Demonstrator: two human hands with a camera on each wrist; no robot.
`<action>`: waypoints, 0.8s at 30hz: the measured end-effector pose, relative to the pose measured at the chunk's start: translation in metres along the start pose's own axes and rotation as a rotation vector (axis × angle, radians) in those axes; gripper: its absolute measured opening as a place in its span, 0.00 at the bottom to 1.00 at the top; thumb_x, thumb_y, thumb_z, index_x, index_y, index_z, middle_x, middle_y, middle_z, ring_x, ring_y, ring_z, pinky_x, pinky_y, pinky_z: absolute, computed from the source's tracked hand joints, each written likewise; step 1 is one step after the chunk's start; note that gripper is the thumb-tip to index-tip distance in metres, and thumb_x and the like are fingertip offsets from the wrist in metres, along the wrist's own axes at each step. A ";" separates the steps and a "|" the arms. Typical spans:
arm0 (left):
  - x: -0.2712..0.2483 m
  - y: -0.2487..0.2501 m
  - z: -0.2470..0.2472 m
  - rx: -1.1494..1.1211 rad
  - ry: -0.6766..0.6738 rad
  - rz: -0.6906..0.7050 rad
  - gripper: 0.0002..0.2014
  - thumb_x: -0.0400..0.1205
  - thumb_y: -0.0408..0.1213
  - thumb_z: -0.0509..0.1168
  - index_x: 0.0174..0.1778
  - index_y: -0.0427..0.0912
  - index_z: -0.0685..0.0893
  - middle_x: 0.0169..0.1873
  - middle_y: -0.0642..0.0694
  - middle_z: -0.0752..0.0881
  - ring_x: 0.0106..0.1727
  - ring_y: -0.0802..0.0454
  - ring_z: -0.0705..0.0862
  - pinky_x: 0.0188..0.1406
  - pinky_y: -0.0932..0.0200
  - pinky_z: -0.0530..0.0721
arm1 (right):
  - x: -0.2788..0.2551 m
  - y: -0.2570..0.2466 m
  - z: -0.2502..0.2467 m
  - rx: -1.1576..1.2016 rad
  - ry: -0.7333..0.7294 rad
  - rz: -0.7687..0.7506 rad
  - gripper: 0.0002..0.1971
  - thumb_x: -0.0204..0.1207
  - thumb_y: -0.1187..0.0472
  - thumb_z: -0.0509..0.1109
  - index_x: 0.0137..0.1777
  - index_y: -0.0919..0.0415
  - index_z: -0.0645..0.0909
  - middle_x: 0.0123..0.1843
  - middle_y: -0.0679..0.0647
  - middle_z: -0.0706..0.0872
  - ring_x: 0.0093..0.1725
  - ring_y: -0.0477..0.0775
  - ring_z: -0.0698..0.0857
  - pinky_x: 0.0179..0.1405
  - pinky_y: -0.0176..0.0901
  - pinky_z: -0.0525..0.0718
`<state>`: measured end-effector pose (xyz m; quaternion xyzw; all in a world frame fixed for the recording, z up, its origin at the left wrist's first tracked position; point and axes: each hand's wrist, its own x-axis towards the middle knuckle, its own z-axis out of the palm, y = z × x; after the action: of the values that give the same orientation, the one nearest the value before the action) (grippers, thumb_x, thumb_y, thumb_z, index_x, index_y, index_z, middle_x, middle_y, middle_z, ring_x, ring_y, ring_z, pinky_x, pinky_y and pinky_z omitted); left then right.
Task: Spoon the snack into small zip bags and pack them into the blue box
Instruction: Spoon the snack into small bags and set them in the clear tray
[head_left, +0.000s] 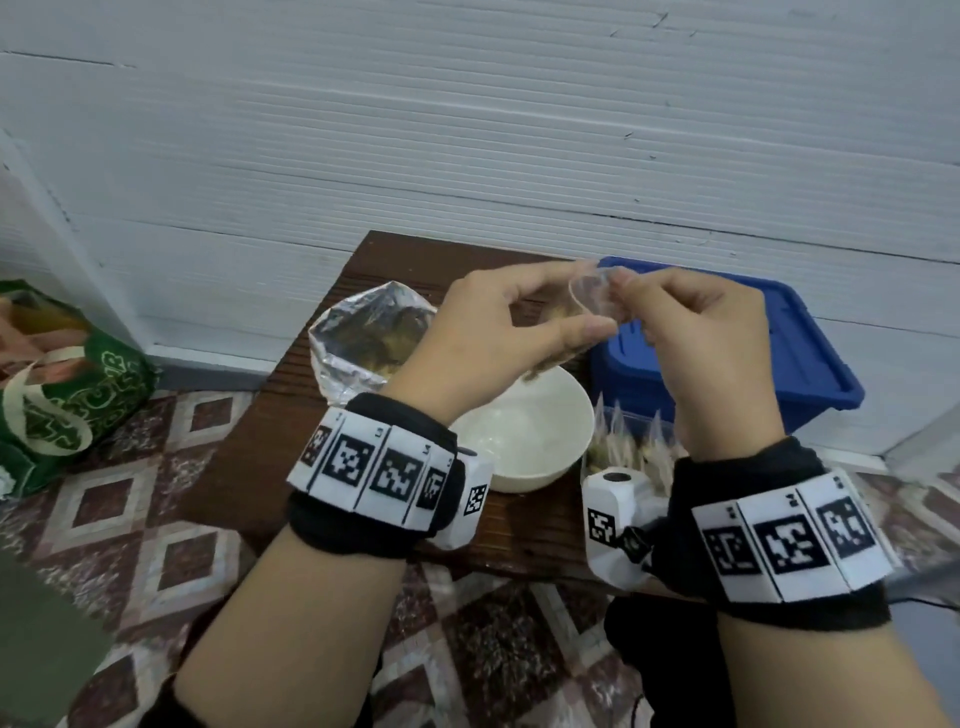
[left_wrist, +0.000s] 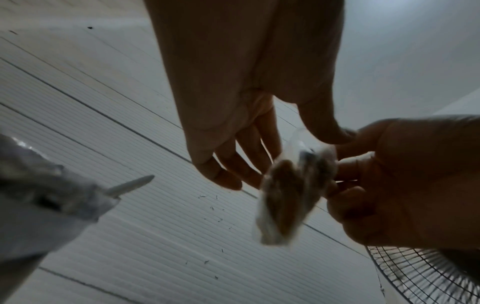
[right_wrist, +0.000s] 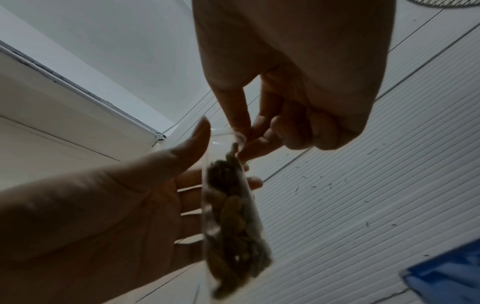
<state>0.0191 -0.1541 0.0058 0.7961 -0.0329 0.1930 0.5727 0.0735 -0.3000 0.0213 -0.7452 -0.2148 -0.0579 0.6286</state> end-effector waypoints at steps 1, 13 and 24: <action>0.001 -0.003 0.002 0.041 -0.034 -0.028 0.31 0.66 0.52 0.80 0.66 0.53 0.84 0.55 0.57 0.90 0.58 0.64 0.85 0.65 0.57 0.81 | 0.000 0.002 -0.005 -0.033 -0.010 -0.005 0.11 0.76 0.59 0.72 0.33 0.55 0.88 0.28 0.44 0.87 0.29 0.36 0.80 0.35 0.30 0.75; -0.003 -0.039 0.029 0.061 -0.182 -0.174 0.17 0.71 0.38 0.79 0.56 0.51 0.86 0.50 0.52 0.89 0.55 0.55 0.86 0.65 0.48 0.81 | -0.003 0.027 -0.025 -0.171 -0.130 0.121 0.16 0.76 0.46 0.70 0.33 0.54 0.89 0.27 0.58 0.79 0.28 0.46 0.73 0.42 0.41 0.76; -0.004 -0.058 0.054 -0.054 -0.109 -0.207 0.18 0.70 0.36 0.80 0.50 0.57 0.84 0.41 0.58 0.85 0.45 0.62 0.83 0.51 0.64 0.83 | -0.008 0.038 -0.031 -0.497 -0.091 0.041 0.08 0.73 0.54 0.75 0.34 0.54 0.87 0.28 0.44 0.85 0.28 0.36 0.81 0.27 0.20 0.71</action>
<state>0.0455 -0.1851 -0.0623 0.7888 0.0133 0.0881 0.6082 0.0866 -0.3360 -0.0098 -0.8829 -0.2068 -0.0628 0.4168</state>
